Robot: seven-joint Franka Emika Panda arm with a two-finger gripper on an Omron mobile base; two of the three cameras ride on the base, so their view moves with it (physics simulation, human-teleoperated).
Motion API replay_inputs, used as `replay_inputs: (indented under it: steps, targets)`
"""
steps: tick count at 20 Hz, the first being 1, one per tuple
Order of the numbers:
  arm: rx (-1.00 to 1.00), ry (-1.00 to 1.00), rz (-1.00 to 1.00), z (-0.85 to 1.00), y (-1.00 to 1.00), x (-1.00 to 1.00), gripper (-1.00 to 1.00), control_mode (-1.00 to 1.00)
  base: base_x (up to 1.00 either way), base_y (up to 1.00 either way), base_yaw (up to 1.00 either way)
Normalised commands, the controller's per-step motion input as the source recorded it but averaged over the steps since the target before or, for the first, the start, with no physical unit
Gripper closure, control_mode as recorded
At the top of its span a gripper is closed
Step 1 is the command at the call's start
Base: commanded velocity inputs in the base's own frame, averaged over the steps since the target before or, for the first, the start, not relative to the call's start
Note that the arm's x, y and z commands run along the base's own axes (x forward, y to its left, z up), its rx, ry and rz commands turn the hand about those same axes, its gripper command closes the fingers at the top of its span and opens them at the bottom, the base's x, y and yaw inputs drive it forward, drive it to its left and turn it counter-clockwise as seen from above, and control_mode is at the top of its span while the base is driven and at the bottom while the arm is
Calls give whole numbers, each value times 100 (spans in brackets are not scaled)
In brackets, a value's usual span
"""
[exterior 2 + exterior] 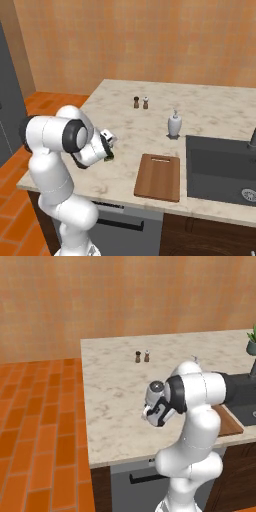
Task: Pick up the sponge from the counter and clean the cutting board by briefly scrubbing or pressing down on the cutting board. Once finished, release the sponge.
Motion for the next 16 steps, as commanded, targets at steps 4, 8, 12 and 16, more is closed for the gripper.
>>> replay_inputs:
  steps: [4, 8, 12, 16]
  targets:
    - [-5, -24, -2, 100, 0, -33, -100, -100, 0, 0, 0]
    - [-9, -22, 0, 100, 2, -24, -100, -100, 0, 0, 0]
    - [-1, -10, -6, 79, 0, -83, -100, -100, 0, 0, 0]
    - [0, -2, -19, 40, -12, -100, -100, -100, 0, 0, 0]
